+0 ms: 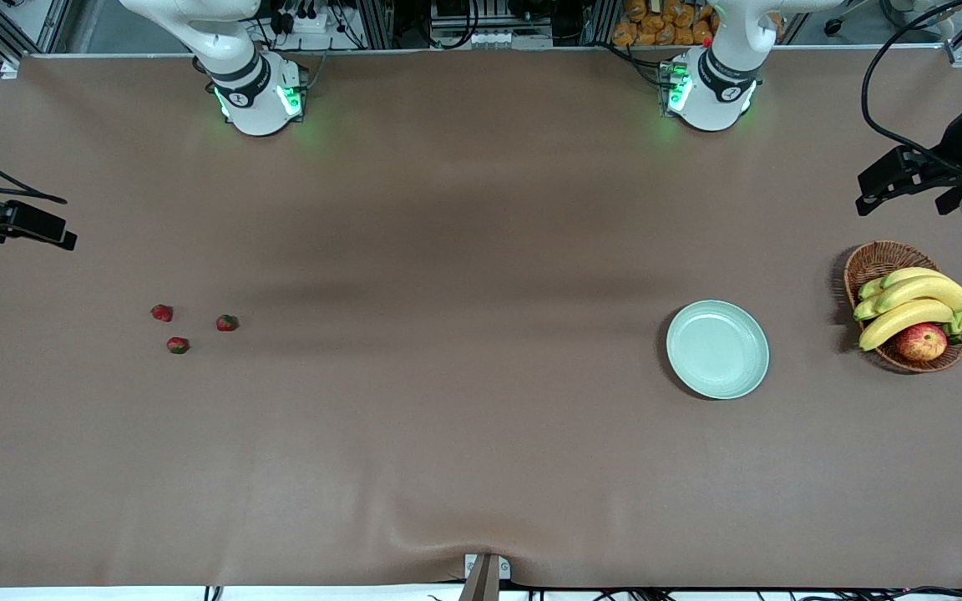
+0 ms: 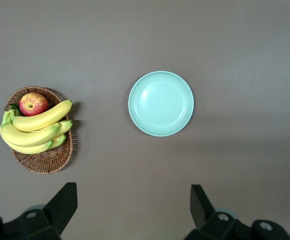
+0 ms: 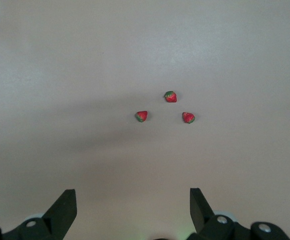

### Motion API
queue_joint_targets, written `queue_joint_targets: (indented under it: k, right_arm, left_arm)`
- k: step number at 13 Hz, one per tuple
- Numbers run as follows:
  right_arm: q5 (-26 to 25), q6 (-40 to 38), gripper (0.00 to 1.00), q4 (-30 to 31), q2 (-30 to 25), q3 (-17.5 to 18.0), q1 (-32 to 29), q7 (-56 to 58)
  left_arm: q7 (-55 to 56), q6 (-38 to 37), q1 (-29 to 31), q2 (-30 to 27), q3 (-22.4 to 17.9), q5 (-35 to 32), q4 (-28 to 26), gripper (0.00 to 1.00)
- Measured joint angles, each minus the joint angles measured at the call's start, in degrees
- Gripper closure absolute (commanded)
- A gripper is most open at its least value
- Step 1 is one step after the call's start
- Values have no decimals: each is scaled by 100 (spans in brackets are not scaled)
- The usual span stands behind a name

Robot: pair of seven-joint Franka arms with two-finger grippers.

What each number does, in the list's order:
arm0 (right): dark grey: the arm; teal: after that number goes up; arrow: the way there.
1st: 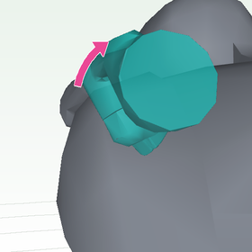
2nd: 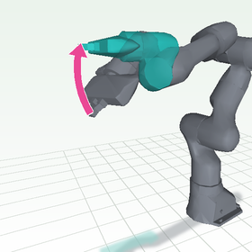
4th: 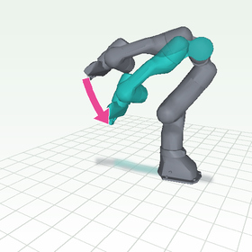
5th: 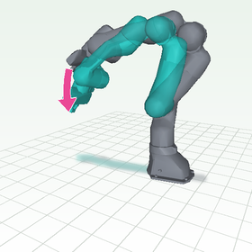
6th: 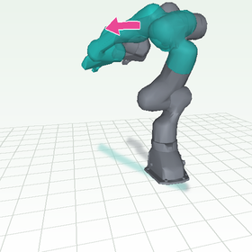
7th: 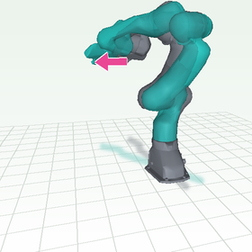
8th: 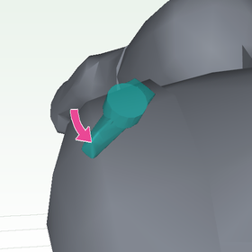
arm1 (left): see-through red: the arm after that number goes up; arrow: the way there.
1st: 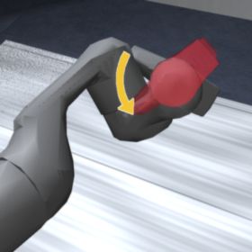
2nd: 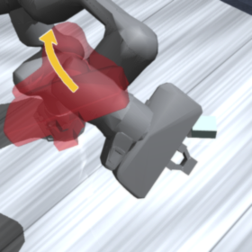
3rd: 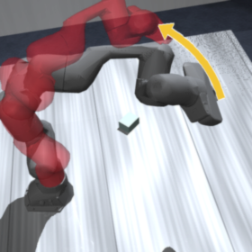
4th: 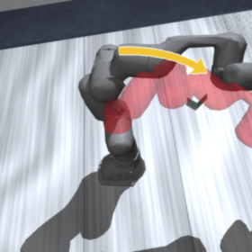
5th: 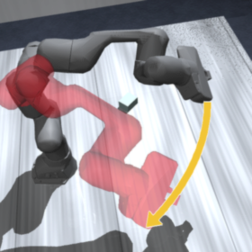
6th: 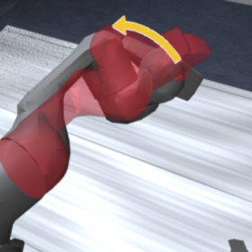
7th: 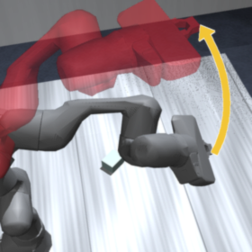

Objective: Collect all strawberries into plate

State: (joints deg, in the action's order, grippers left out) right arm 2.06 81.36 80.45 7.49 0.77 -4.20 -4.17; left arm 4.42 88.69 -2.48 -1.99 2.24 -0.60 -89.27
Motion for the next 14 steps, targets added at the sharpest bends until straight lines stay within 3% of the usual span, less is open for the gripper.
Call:
queue_joint_targets:
  k: [10,14]
  right_arm:
    - [-1,-26,0,22,18,0,6,8]
    - [-1,447,0,88,167,1,48,12]
  left_arm:
    - [0,-64,12,45,83,0,20,0]
    - [0,-89,21,45,87,0,20,0]
